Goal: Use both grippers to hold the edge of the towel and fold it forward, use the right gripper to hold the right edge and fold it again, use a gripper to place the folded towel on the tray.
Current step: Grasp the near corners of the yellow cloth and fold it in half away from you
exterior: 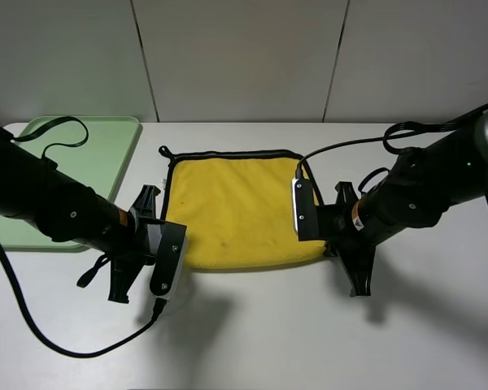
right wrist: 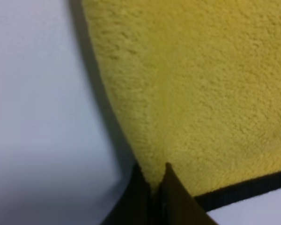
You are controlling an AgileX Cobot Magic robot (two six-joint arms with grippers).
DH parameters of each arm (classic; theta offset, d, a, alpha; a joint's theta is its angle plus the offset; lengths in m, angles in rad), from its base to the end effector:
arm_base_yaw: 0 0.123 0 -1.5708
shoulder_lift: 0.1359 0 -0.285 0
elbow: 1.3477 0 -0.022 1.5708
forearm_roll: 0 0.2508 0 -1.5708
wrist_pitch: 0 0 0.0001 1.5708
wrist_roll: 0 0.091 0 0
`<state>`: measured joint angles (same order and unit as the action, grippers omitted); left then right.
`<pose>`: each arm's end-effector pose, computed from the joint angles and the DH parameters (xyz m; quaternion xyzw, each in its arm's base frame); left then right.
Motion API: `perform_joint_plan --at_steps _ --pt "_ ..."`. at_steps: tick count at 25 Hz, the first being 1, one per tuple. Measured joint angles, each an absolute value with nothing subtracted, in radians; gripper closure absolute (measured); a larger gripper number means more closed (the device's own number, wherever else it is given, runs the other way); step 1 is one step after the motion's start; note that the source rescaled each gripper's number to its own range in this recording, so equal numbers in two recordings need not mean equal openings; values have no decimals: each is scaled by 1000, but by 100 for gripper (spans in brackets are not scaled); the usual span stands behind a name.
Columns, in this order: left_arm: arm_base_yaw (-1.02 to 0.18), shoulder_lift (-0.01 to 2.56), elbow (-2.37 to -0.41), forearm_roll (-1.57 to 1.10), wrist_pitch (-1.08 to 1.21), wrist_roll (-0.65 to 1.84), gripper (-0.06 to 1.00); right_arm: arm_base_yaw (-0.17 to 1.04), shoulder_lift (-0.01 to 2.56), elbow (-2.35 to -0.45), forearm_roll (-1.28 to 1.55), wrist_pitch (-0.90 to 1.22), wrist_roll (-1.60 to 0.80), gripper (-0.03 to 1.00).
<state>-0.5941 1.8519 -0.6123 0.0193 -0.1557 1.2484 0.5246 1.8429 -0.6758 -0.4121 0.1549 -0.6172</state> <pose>0.2375 -0.1607 0.0869 0.7695 0.5724 0.0922 0.2677 0.2466 0.1362 0.0884 -0.6848 0.7072 -0.0724 0.1605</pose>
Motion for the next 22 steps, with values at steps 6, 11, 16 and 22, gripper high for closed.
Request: perform_joint_plan --at_steps 6,11,16,22 --pt "-594 1812 -611 19 -125 1248 94 525 1734 -665 -398 214 -614 97" --pt "-594 1695 -610 19 -55 1248 94 525 1623 -665 -379 273 -611 97" --pt "-594 1537 -609 19 41 1249 94 525 1512 -664 -346 351 -611 97" --pt "-597 1371 -609 19 166 1249 94 525 1378 -664 -314 446 -611 97"
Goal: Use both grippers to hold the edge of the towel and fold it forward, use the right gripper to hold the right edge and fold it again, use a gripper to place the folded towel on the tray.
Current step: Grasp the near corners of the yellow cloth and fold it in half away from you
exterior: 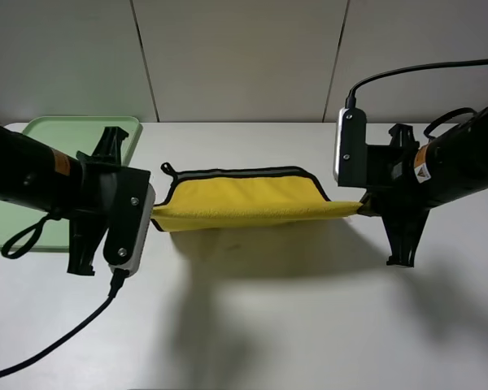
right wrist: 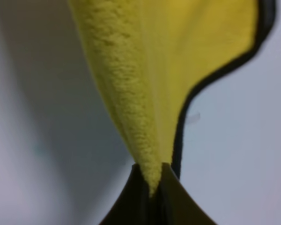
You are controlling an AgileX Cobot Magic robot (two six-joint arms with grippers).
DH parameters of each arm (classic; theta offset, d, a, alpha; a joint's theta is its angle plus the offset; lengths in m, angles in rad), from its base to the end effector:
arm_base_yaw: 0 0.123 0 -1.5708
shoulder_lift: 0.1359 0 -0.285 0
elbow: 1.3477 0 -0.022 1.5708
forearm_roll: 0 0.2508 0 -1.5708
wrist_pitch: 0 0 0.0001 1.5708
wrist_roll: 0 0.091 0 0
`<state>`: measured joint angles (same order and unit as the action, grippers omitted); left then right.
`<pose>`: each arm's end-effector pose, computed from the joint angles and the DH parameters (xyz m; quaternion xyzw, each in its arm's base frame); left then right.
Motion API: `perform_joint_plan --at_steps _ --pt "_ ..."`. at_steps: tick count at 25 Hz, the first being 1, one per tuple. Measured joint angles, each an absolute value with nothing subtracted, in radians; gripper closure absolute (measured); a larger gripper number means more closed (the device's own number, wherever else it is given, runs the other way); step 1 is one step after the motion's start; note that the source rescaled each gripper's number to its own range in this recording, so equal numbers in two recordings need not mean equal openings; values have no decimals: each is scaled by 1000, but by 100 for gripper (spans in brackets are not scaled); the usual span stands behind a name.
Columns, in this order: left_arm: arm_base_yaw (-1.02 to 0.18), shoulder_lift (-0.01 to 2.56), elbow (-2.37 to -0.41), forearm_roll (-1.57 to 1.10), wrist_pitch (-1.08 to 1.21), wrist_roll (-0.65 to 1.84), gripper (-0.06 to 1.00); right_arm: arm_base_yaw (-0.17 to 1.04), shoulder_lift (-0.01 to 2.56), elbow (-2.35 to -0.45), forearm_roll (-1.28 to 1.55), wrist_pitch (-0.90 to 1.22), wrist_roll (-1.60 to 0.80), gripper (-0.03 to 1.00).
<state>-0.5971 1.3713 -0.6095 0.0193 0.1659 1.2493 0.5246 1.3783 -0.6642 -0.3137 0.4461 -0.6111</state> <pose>0.2087 -0.1415 0.2001 0.7499 0.5568 0.1190 0.3367 0.2176 0.1119 0.1998 -0.6160 0.7425 -0.1105 0.2388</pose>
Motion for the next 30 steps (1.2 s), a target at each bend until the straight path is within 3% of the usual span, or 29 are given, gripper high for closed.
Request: perform_joint_plan --at_steps 16,23,30 --pt "-599 1257 -609 34 296 1228 94 525 1260 -664 -214 465 -611 97" --pt "-599 1433 -714 204 300 1013 94 525 1377 -680 -218 399 -611 97" --pt "-595 1644 -841 443 333 775 94 525 1560 -817 -227 394 -611 97"
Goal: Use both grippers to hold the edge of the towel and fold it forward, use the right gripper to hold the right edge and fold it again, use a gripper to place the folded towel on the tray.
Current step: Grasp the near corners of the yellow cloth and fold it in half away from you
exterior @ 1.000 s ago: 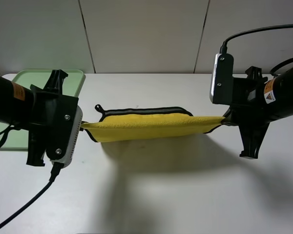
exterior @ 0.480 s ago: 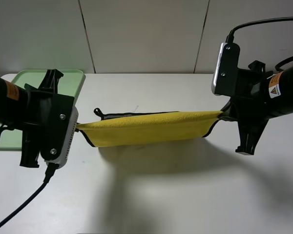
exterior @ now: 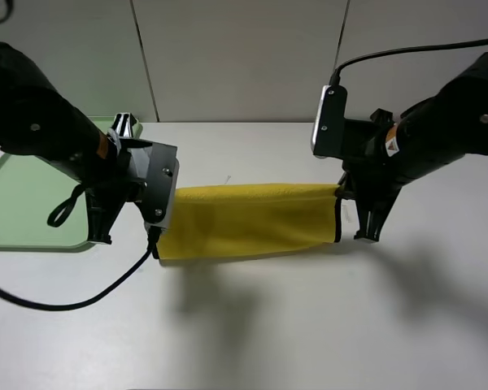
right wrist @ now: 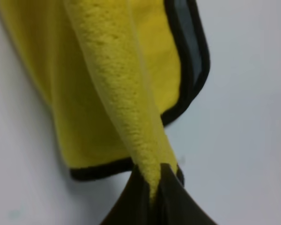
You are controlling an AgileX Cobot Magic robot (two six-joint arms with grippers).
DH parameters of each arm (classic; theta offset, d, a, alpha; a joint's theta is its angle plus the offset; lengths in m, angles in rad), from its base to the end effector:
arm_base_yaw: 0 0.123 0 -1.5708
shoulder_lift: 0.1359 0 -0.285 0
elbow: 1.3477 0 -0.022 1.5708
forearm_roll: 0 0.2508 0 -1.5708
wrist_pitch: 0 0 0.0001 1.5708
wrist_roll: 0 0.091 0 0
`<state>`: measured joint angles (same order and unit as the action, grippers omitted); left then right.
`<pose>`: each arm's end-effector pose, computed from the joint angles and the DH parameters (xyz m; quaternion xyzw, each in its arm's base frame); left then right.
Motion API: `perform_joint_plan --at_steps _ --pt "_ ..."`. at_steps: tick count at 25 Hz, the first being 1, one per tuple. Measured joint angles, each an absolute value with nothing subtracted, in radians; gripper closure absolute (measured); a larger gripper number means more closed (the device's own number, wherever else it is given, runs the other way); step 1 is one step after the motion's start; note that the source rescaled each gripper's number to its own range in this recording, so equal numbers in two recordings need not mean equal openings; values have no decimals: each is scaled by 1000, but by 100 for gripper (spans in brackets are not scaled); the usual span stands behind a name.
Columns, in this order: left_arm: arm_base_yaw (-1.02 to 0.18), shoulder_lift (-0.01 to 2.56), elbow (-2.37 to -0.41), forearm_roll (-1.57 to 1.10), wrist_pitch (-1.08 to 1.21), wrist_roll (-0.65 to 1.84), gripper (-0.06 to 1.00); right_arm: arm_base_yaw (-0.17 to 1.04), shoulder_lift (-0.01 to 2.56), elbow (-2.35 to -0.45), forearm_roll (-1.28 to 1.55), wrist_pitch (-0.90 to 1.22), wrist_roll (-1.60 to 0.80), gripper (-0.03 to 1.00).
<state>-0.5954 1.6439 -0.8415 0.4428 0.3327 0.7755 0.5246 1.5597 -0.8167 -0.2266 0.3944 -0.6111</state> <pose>0.2639 -0.1634 0.1772 0.7374 0.6144 0.1451 0.2401 0.2579 0.1401 0.1920 -0.5920 0.7612 -0.0798 0.2525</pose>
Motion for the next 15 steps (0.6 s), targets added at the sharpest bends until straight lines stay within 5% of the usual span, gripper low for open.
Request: perform_joint_plan --at_steps 15 --pt "-440 1839 -901 487 81 707 94 420 1822 -995 -267 323 -611 97"
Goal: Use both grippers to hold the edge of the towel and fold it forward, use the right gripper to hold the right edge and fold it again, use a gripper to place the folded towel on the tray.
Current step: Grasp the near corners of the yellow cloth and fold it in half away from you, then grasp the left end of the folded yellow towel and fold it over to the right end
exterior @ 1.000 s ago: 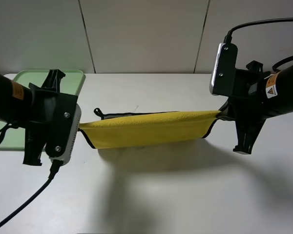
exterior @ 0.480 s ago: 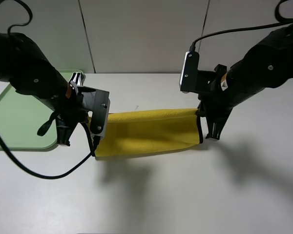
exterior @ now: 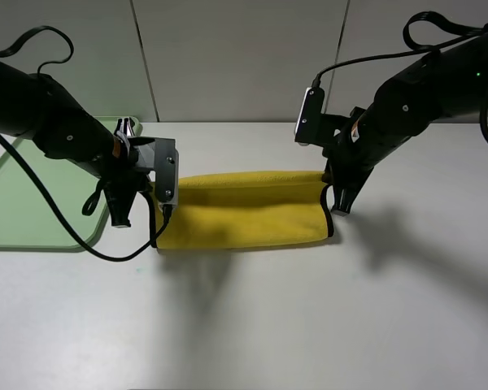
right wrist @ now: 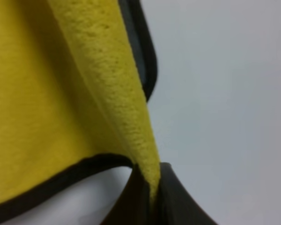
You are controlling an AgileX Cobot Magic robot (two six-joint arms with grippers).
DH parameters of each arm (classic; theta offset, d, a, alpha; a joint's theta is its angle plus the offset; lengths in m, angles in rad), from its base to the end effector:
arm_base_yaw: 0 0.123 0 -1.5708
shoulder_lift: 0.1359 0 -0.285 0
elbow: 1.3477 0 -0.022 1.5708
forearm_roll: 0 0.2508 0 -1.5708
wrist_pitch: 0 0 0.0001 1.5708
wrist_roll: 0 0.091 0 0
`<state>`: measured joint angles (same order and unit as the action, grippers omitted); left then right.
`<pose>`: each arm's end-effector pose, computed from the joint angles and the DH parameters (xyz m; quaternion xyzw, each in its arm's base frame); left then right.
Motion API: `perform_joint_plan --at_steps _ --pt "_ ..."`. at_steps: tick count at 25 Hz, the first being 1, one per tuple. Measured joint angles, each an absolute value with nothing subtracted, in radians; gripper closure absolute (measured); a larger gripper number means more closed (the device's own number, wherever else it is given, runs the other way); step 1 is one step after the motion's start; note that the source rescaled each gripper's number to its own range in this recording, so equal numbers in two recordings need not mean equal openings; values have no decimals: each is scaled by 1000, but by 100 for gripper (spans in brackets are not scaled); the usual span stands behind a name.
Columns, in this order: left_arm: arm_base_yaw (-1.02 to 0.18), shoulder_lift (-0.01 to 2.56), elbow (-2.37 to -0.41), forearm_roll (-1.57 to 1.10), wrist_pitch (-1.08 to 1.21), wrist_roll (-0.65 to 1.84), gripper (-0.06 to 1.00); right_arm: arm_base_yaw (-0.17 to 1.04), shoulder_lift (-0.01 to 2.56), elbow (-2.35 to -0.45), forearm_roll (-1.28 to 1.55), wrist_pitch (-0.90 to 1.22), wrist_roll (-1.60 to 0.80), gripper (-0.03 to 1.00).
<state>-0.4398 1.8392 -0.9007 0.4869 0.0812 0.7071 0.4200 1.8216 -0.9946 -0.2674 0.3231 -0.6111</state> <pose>0.3170 -0.1453 0.1383 0.6864 0.6537 0.1337 0.2893 0.3249 0.1367 0.1553 -0.5701 0.7795 -0.0961 0.2409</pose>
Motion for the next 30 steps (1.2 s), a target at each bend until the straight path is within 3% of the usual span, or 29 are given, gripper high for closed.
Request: perform_joint_plan --at_steps 14,16,17,20,22,26,30 --pt "-435 1912 -905 491 -13 709 94 412 1842 -995 -283 293 -611 96" --pt "-433 1913 -905 491 -27 709 93 412 1842 -995 -287 298 -611 85" --pt "-432 1913 -905 491 -32 709 91 412 1842 -995 -288 300 -611 72" --pt "-432 1913 -905 491 -33 709 73 410 1842 -995 -294 305 -611 22" --pt "-430 1913 -905 491 -33 694 49 411 1842 -995 -294 306 -611 5" --pt "-430 1913 -905 493 -45 666 8 411 1842 -995 -294 306 -611 -2" --pt "-430 1913 -905 494 -58 665 -2 411 1842 -995 -294 306 -611 -3"
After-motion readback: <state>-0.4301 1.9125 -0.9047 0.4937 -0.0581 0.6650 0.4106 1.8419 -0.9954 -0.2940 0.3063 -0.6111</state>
